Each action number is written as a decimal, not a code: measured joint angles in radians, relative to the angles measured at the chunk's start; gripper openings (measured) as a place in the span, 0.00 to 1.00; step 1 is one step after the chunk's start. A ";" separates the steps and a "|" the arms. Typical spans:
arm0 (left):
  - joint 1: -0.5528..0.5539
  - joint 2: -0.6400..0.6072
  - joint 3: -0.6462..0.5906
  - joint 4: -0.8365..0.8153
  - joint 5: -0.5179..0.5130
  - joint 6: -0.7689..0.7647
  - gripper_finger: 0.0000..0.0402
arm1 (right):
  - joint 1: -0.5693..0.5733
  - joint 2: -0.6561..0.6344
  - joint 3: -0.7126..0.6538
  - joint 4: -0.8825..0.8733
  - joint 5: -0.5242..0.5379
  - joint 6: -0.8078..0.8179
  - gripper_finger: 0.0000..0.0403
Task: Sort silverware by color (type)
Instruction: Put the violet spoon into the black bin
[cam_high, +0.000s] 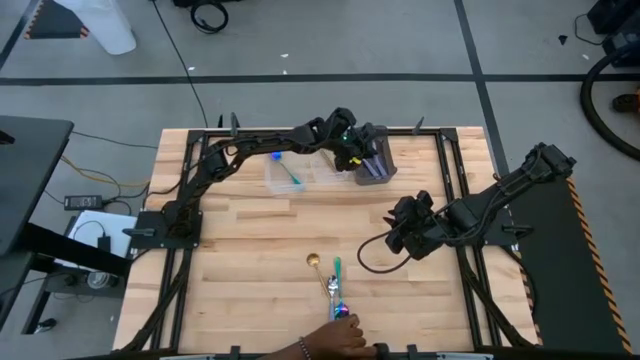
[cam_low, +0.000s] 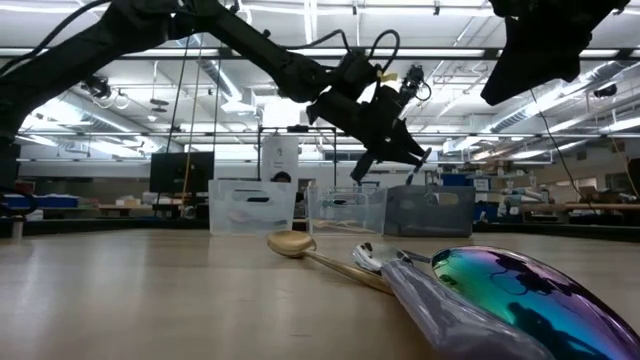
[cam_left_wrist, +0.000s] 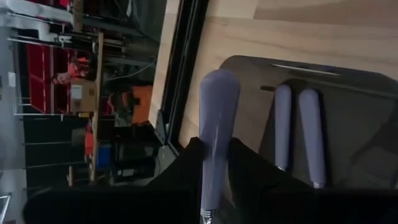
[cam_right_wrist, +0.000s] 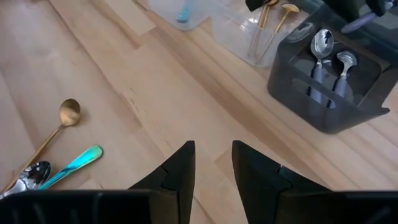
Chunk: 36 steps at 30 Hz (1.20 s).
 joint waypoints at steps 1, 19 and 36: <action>0.000 0.000 0.000 -0.004 0.000 0.002 0.15 | 0.000 0.000 0.000 0.002 0.000 -0.004 0.29; 0.005 0.054 -0.002 -0.081 -0.043 -0.006 0.16 | 0.000 0.000 0.000 0.036 0.004 -0.029 0.29; 0.005 0.056 -0.002 -0.070 -0.047 -0.007 0.26 | 0.000 0.000 0.000 0.047 0.004 -0.047 0.29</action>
